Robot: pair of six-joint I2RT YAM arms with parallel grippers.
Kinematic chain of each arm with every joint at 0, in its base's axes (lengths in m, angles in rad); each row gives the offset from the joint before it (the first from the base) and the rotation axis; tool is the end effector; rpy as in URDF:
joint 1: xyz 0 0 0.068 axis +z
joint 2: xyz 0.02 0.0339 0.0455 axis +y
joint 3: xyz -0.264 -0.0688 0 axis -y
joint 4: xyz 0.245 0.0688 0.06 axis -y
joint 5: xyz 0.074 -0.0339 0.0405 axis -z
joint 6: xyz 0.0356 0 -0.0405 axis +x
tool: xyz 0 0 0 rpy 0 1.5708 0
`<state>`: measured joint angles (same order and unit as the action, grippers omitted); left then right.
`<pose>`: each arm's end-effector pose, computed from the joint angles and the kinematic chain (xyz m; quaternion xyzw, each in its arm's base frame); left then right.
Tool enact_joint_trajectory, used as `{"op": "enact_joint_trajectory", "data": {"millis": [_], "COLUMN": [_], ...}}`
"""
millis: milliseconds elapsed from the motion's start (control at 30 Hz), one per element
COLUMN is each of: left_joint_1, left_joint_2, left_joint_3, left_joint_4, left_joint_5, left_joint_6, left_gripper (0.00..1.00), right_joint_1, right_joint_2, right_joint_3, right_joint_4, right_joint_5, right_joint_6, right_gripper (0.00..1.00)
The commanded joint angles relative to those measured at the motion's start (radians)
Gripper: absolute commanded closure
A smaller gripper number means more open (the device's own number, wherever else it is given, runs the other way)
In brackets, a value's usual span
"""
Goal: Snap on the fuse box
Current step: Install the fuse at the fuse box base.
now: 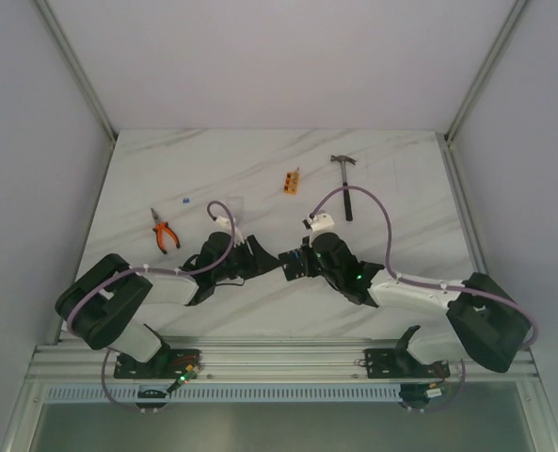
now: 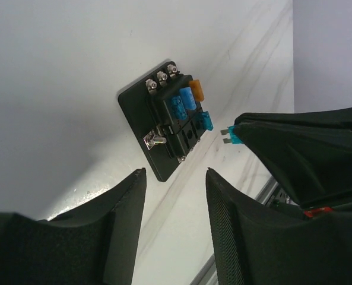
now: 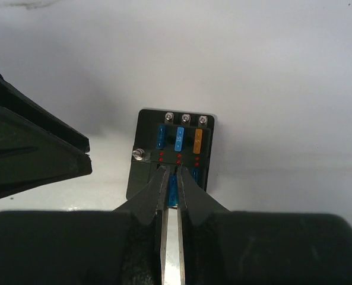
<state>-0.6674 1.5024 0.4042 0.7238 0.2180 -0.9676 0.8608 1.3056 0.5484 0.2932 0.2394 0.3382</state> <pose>0.2058 -0.1720 0.1463 -0.0623 0.8214 -0.4698 0.3174 0.1806 0.1971 0.1950 -0.1576 0.8322 0.2106 0.4881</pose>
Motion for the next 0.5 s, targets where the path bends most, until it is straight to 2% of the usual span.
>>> {"op": "enact_joint_trajectory", "data": {"millis": [0,467], "left_joint_1": [-0.007,-0.01], "left_joint_2": [0.038,0.15], "left_joint_3": [0.024,0.054], "left_joint_4": [0.064,0.084], "left_joint_5": [0.022,0.048], "left_joint_6": [-0.057,-0.105], "left_gripper": [0.48,0.53], "right_joint_1": [0.028,0.074], "right_joint_2": [0.056,0.141], "right_joint_3": [0.025,0.067], "right_joint_4": [0.046,0.039], "right_joint_5": [0.096,0.188], "right_joint_6": [-0.033,-0.031], "right_gripper": [1.0,1.0]}}
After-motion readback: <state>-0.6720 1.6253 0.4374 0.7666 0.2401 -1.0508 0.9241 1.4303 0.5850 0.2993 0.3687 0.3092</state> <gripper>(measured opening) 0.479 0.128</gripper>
